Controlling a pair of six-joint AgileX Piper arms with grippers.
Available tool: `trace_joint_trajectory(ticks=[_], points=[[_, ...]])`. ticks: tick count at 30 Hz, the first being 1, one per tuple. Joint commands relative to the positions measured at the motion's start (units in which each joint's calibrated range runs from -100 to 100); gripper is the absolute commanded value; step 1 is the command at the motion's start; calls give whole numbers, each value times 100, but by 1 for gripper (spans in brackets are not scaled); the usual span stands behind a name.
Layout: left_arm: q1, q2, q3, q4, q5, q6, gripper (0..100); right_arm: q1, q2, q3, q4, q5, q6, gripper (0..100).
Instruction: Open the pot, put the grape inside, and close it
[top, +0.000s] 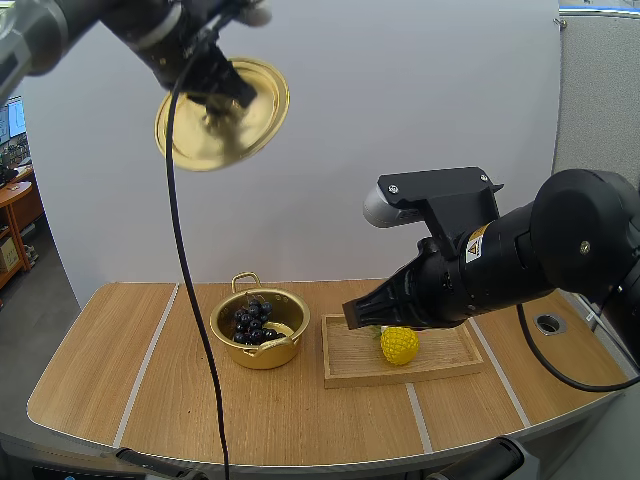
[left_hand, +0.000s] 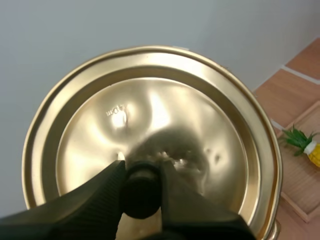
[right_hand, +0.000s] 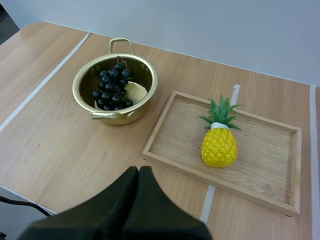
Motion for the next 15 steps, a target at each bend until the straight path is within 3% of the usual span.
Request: trace_joint_trajectory(ticks=[1,15], points=[[-5,-3,350,-129,0,46,0,-14,-79,18,-153,-139,-59,0],[-5,-3,1882,-201,0,329,0,-14,-79,18,23,-344,-59,0]])
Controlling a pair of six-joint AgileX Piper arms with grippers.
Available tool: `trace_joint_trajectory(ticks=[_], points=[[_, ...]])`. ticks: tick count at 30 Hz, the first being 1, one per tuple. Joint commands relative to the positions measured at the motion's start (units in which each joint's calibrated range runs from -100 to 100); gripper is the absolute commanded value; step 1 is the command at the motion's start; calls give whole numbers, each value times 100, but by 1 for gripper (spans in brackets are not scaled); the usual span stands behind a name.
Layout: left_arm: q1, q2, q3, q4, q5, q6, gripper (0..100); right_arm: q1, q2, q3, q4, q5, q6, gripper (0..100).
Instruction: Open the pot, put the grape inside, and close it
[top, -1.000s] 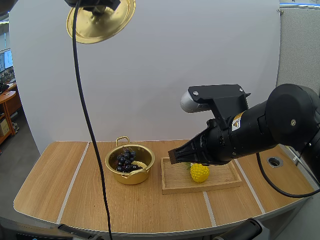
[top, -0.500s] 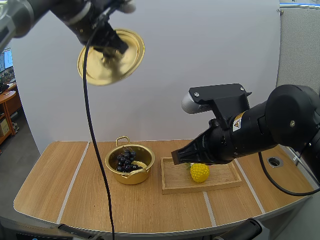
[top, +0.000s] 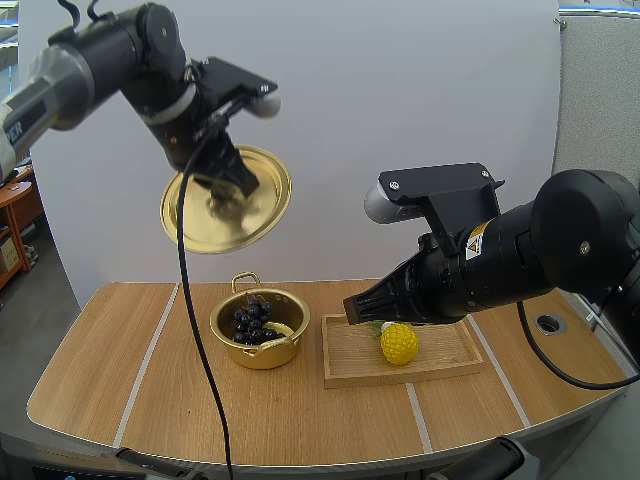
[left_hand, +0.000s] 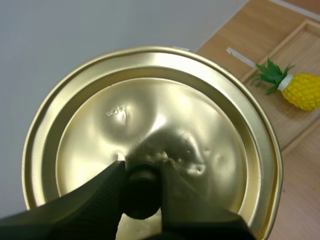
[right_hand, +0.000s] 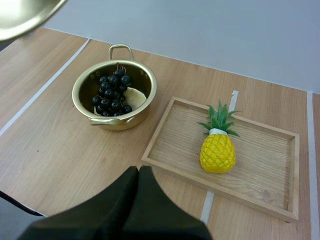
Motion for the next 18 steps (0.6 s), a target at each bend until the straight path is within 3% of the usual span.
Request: trace_joint_trajectory(ticks=[1,8,18], points=[[-5,-3,266,-234,0,130,0,-14,-79,18,27,-135,-59,0],[-5,157,549,-634,0,489,0,-14,-79,18,27,-135,-59,0],[-5,1153,549,-419,0,624,0,-14,-79,18,27,-135,-59,0]])
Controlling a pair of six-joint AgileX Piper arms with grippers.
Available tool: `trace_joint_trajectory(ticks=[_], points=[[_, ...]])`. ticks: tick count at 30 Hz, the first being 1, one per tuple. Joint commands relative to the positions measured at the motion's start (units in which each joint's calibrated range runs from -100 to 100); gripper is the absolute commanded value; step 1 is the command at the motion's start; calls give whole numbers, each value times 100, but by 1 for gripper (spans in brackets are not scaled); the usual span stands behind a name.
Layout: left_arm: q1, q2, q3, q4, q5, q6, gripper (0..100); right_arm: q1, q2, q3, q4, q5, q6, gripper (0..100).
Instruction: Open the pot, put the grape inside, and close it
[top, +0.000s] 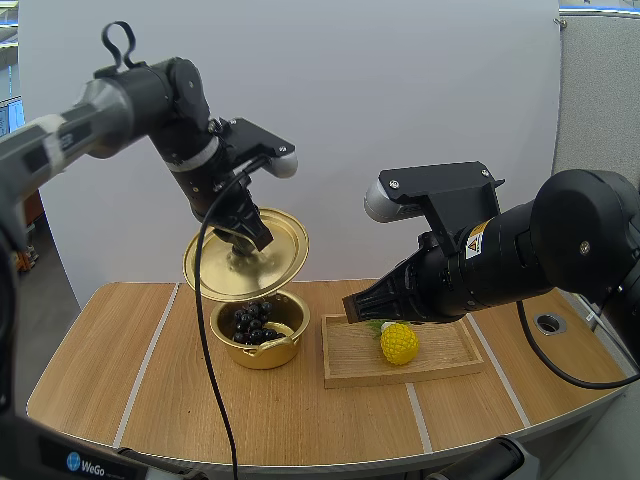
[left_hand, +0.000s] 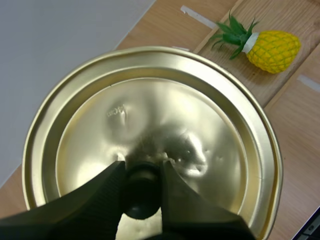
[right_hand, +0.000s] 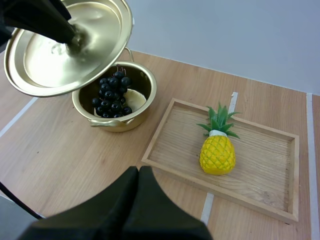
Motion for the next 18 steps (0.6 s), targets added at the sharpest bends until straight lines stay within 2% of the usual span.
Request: trace_joint_trajectory(ticks=[1,18], points=[[-5,285,28,113,0,49,0,-14,-79,18,27,-84,-59,0],[-5,1858,28,137,-1068,98,0,-14,-79,18,27,-84,-59,0]])
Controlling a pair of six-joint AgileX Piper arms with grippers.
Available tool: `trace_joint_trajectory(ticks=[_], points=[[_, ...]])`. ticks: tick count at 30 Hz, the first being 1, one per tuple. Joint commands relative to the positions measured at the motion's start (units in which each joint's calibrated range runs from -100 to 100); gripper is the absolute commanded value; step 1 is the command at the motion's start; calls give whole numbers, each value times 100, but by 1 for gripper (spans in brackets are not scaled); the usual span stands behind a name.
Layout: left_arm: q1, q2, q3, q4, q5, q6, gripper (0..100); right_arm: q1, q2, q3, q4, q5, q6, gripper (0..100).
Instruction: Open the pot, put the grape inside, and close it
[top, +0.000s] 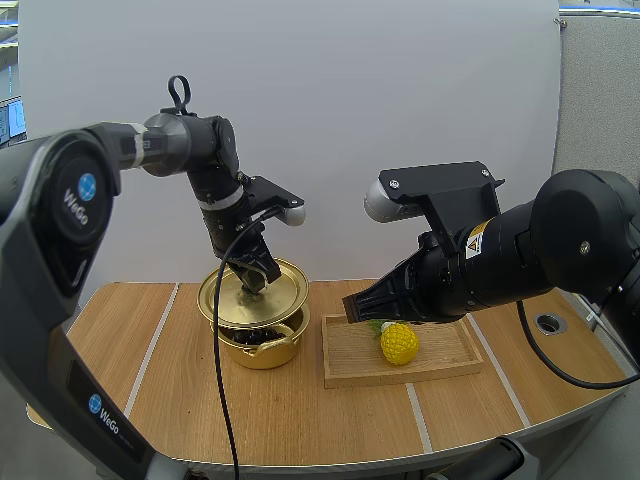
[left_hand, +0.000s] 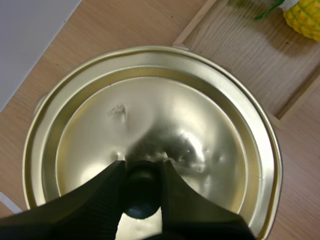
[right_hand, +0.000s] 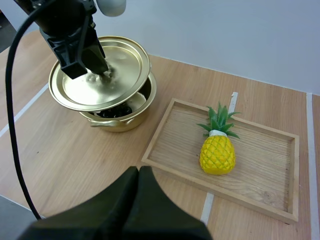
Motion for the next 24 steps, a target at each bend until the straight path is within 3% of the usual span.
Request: trace_joint_trajectory(ticks=[1,24], points=[[-5,147,8,3,-320,20,0,-14,-79,18,27,-84,-59,0],[-5,1077,-31,3,-1065,129,0,-14,-79,18,259,-14,-59,0]])
